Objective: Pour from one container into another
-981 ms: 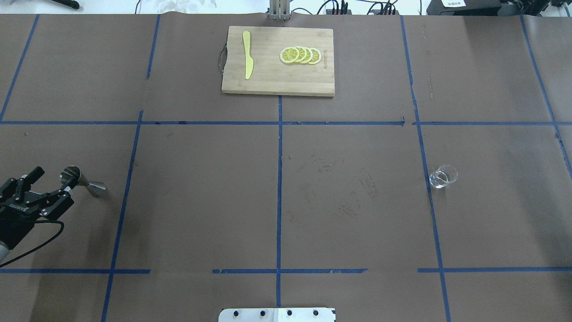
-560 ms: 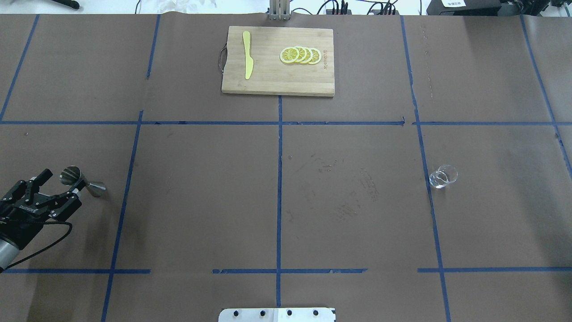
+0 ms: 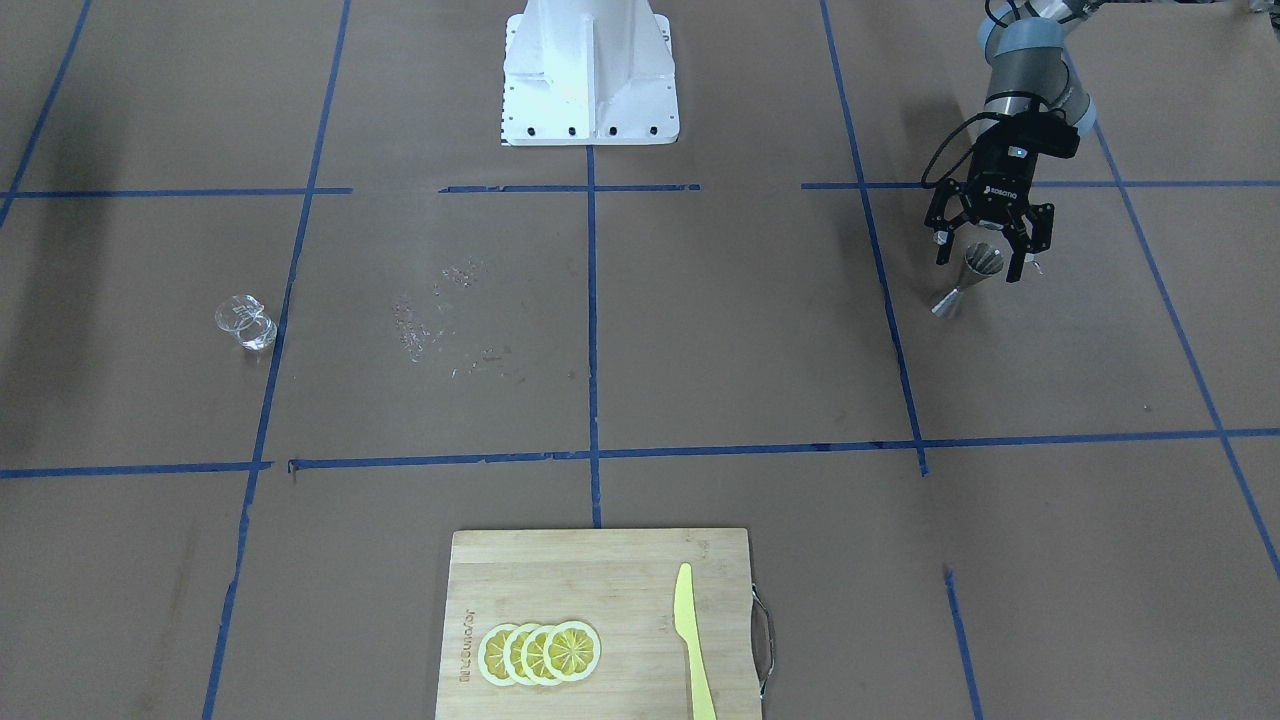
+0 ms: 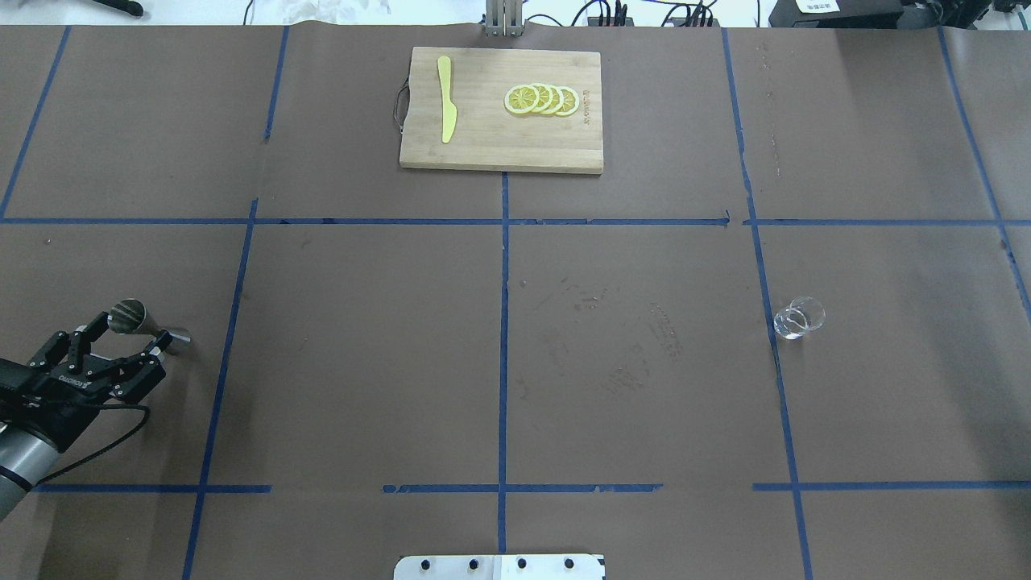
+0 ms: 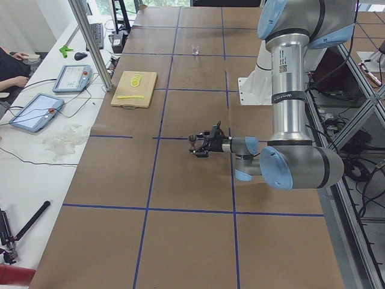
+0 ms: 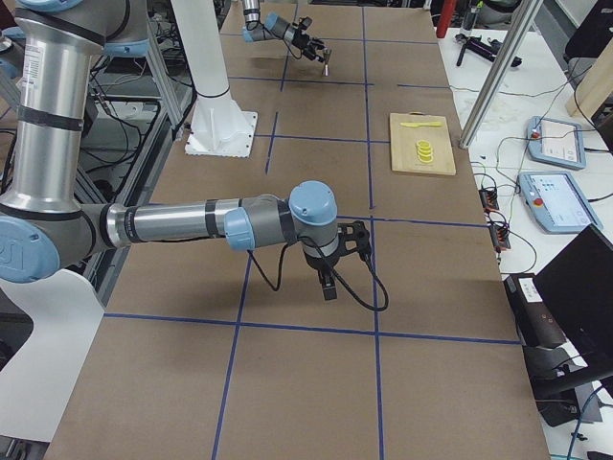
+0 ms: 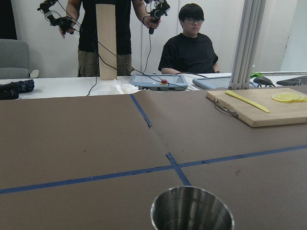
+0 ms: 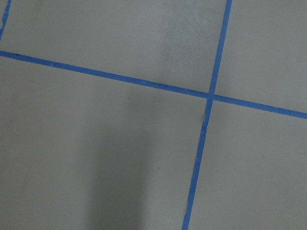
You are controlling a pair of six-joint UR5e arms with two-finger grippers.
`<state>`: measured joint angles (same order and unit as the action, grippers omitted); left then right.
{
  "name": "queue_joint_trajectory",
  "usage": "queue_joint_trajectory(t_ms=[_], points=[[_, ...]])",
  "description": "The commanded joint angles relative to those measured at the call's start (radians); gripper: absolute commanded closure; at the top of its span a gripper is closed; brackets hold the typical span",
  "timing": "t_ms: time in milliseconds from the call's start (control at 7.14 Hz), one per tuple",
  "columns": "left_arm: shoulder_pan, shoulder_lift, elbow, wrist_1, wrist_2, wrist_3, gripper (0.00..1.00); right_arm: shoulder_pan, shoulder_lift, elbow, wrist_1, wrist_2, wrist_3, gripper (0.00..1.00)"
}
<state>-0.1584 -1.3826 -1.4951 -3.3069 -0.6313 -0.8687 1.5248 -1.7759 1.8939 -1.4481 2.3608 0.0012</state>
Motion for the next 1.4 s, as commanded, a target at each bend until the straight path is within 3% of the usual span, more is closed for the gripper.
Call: queue_joint_trajectory(t_ms=[0,140,1261], points=[[0.007,-0.010,0.009,0.000,-0.001,0.001,0.08,0.000,0.000,0.001,0.000,0.000,-0.001,0.00],[0.010,-0.012,0.018,0.000,-0.004,0.002,0.21,0.000,0.000,-0.001,0.000,0.000,-0.001,0.00],[0.011,-0.032,0.048,0.001,-0.047,0.010,0.21,0.000,0.001,-0.001,0.000,0.000,-0.001,0.00]])
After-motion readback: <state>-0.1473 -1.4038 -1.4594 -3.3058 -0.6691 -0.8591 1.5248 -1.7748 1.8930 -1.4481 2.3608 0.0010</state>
